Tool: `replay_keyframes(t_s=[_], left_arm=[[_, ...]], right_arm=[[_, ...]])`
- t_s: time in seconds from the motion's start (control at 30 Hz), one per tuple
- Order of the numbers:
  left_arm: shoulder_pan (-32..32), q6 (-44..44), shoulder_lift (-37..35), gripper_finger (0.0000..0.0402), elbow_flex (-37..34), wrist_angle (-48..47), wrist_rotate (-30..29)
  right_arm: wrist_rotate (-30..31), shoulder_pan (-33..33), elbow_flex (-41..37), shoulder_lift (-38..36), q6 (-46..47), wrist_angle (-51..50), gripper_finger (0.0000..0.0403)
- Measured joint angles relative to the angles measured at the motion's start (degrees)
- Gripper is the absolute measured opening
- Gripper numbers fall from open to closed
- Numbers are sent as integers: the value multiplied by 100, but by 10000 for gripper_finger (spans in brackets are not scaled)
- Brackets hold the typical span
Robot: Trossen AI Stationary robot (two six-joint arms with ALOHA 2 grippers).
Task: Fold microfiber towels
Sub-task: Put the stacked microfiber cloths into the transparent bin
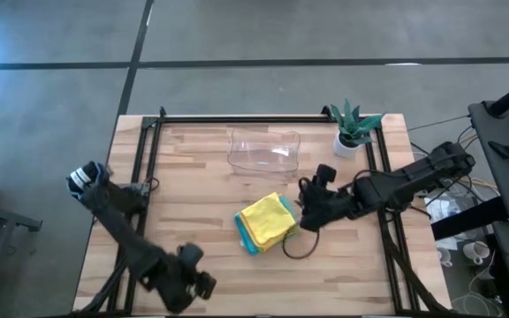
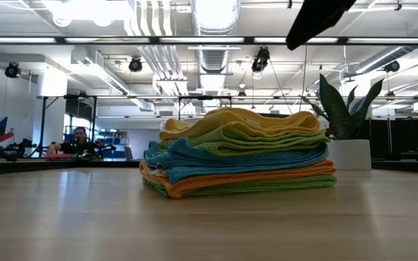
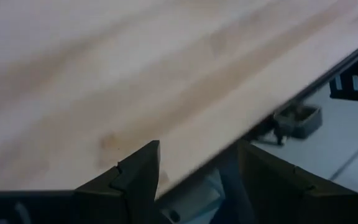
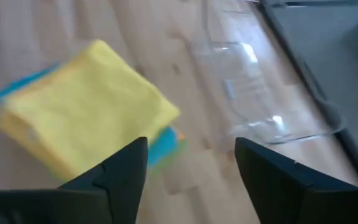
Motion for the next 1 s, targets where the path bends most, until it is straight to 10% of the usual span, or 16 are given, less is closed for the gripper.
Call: replay_keyframes(t_s=[0.63, 1.0], left_arm=[[-529, -1093, 1877, 199, 494, 1285, -1868], [228, -1386, 1999, 199, 271, 1289, -2426]], right_arm=[[-575, 1208, -261, 41, 2291, 374, 258], [-562, 1131, -999, 80, 3148, 464, 258]])
